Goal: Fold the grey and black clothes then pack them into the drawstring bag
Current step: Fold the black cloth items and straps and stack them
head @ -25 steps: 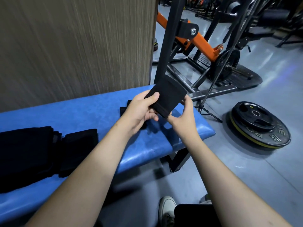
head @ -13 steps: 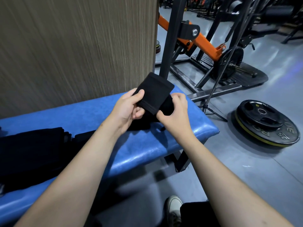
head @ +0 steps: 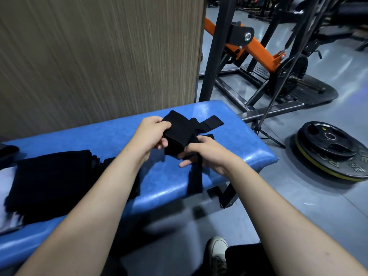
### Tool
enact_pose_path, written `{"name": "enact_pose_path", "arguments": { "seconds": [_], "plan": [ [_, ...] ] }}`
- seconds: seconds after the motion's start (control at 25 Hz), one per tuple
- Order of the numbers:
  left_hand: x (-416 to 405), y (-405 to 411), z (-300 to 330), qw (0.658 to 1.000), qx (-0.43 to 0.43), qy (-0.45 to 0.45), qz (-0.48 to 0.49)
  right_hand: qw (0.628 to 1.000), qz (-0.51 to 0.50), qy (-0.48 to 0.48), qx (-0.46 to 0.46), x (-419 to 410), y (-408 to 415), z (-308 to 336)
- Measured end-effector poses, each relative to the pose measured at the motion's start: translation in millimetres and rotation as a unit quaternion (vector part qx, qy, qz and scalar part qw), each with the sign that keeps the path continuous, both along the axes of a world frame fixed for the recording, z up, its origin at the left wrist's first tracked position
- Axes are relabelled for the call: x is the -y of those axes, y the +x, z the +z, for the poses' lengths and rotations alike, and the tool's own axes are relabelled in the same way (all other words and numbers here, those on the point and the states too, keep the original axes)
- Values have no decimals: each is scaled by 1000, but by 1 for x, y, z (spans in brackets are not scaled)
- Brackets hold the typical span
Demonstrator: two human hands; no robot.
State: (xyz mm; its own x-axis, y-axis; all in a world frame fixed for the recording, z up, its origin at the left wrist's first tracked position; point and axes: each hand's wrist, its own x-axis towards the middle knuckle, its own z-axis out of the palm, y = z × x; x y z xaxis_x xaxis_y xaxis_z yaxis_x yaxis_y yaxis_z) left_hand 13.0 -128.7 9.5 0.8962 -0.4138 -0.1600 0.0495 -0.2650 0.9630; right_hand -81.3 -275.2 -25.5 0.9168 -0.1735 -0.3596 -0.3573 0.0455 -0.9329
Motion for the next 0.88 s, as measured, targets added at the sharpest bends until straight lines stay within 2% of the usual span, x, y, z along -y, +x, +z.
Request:
{"name": "enact_pose_path", "arguments": {
  "seconds": [0.16, 0.24, 0.32, 0.48, 0.6, 0.76, 0.88],
  "plan": [
    [-5, 0, -2, 999, 16, 37, 11, 988, -74, -134, 35, 1, 14, -3],
    [-9, 4, -6, 997, 42, 66, 14, 986, -66, -150, 34, 0, 14, -3],
    [-14, 9, -10, 992, 76, 96, 18, 976, -30, -213, 47, 0, 10, -1],
    [-26, 3, -11, 985, 123, 122, -18, 918, 67, -390, 32, 15, -7, 1],
    [-31, -11, -9, 969, 166, 168, -72, 883, 93, -461, -1, 30, -17, -2],
    [-32, -27, -20, 932, 193, 273, -139, 822, 109, -558, -25, 38, -22, -8],
    [-32, -33, -28, 895, 220, 353, -160, 805, 124, -579, -40, 41, -25, -10]
  ]
}}
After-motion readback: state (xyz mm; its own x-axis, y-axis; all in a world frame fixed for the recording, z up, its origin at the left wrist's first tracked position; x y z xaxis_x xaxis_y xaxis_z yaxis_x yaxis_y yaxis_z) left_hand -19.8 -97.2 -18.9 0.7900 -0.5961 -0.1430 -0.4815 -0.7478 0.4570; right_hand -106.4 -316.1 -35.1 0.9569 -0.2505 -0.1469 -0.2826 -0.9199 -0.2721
